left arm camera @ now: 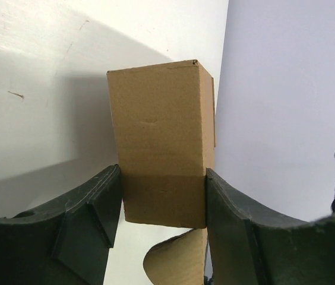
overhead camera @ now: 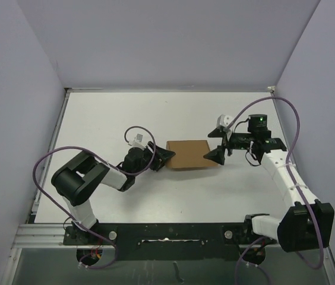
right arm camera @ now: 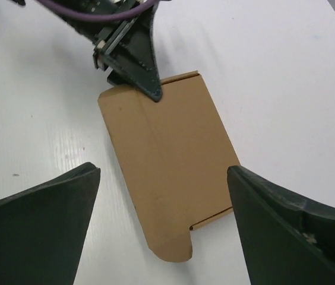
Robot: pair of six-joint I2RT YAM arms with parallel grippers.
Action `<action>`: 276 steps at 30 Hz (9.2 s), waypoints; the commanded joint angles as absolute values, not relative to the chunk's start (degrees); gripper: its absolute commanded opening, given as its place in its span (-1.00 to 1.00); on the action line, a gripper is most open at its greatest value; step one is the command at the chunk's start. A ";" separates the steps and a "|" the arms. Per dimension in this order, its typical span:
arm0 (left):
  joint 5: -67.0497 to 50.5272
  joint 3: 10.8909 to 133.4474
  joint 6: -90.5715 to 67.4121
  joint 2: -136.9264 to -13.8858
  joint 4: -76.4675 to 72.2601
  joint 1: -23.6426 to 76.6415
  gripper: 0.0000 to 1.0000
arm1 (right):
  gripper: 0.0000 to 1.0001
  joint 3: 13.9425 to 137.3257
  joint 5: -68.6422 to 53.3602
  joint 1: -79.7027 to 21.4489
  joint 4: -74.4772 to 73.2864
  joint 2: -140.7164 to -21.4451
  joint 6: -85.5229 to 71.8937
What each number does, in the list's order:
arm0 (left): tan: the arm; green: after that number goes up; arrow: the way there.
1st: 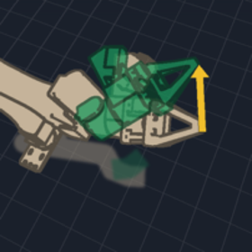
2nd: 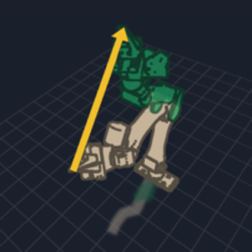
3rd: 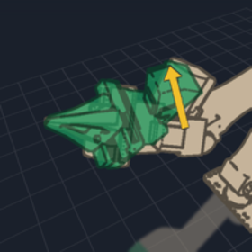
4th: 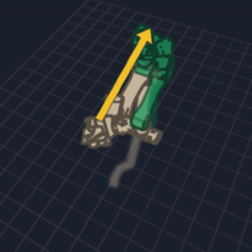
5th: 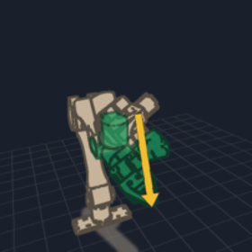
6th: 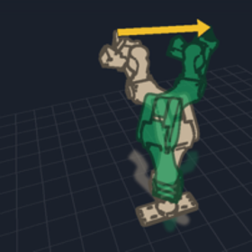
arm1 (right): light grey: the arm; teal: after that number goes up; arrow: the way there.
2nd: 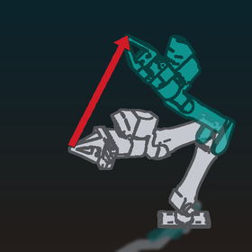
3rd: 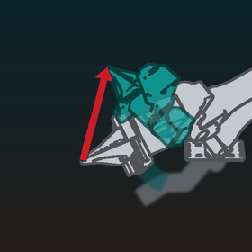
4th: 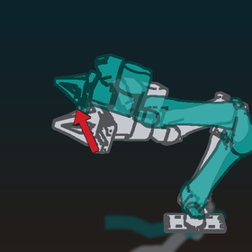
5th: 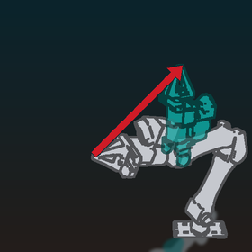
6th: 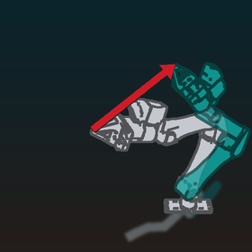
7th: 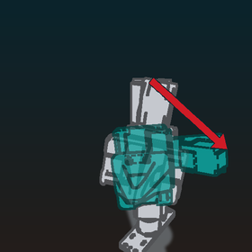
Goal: Fold the paper box
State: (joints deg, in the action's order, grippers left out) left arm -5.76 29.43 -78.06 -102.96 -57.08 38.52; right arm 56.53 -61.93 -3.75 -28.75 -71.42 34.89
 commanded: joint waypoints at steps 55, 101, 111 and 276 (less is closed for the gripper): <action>-5.76 41.38 -93.21 -88.21 -25.90 38.48 -0.10 | 0.09 33.09 -4.13 -41.33 17.67 -78.24 65.45; -5.24 28.45 -40.96 -64.22 -28.91 36.17 0.96 | -0.16 57.49 -49.52 -10.14 -12.46 -78.82 13.47; -7.88 26.04 -41.68 -67.74 -31.16 34.92 0.96 | -0.14 62.17 -70.88 -6.22 -7.57 -96.47 -8.80; -2.24 32.58 -38.60 -91.92 -31.96 39.80 0.09 | -1.00 52.59 -34.75 -29.35 -28.83 -89.21 46.47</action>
